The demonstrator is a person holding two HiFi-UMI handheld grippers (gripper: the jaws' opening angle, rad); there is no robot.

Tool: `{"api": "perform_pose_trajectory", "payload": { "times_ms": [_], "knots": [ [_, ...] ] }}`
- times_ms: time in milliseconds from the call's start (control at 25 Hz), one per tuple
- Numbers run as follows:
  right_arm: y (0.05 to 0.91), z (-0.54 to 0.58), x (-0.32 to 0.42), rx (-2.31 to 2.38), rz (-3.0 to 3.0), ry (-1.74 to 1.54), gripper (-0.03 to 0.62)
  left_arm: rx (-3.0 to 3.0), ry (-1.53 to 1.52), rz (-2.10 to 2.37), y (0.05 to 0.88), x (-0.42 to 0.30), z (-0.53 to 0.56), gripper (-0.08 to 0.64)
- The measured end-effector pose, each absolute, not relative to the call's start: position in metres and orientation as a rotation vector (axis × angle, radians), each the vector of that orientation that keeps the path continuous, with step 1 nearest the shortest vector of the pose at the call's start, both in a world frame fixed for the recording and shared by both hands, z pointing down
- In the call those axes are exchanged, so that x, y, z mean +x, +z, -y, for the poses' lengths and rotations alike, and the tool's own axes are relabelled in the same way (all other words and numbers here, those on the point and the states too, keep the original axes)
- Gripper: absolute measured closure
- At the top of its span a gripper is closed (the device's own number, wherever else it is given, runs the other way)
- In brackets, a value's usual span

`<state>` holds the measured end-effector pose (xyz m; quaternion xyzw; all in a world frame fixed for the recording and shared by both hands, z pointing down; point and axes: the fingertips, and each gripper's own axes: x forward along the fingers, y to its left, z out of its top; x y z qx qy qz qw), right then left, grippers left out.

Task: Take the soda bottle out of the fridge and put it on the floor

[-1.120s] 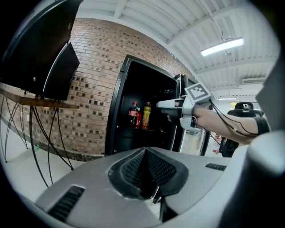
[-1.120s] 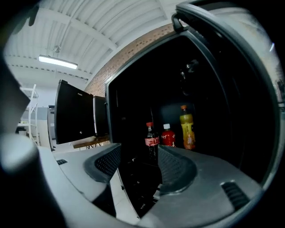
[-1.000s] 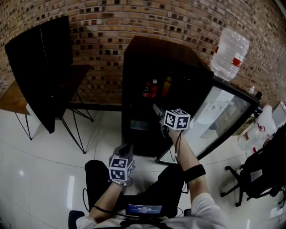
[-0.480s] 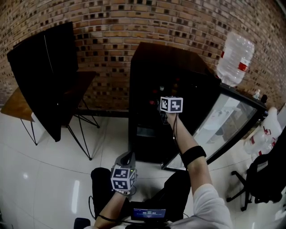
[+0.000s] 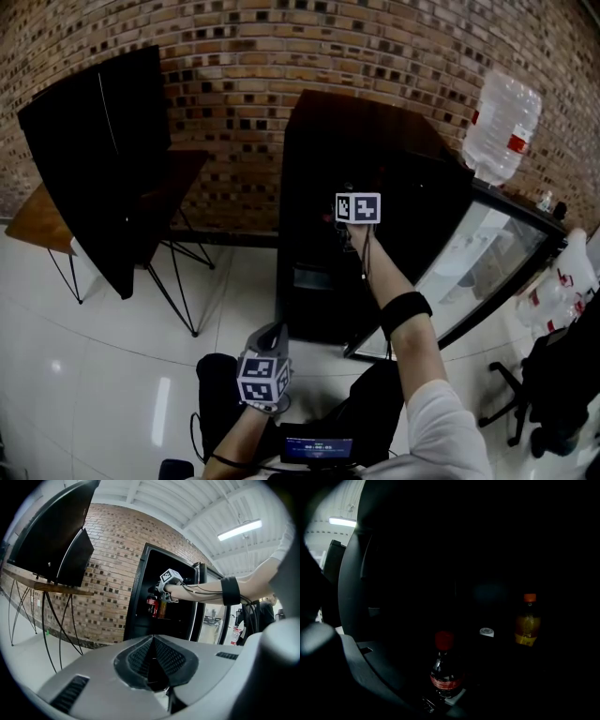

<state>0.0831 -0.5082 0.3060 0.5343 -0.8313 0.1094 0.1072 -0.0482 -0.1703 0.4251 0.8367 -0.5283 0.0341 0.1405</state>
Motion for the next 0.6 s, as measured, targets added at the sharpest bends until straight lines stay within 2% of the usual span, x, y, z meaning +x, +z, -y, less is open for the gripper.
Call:
{"api": "perform_pose_trajectory", "payload": {
  "times_ms": [80,160,200,600],
  "knots": [
    [0.308,0.51,0.083,1.572,2.429,0.322,0.374,2.414,0.097,1.529,0.425,-0.049,0.171,0.558],
    [0.31,0.511,0.082,1.561,2.425,0.33,0.387,2.413,0.097,1.532,0.426,-0.049,0.171,0.558],
    [0.31,0.511,0.081,1.552,2.425,0.33,0.417,2.414,0.097,1.532,0.427,-0.049,0.171,0.558],
    [0.302,0.488,0.081,1.523,2.405,0.291,0.428,2.429,0.089,1.527,0.42,-0.05,0.165,0.558]
  ]
}}
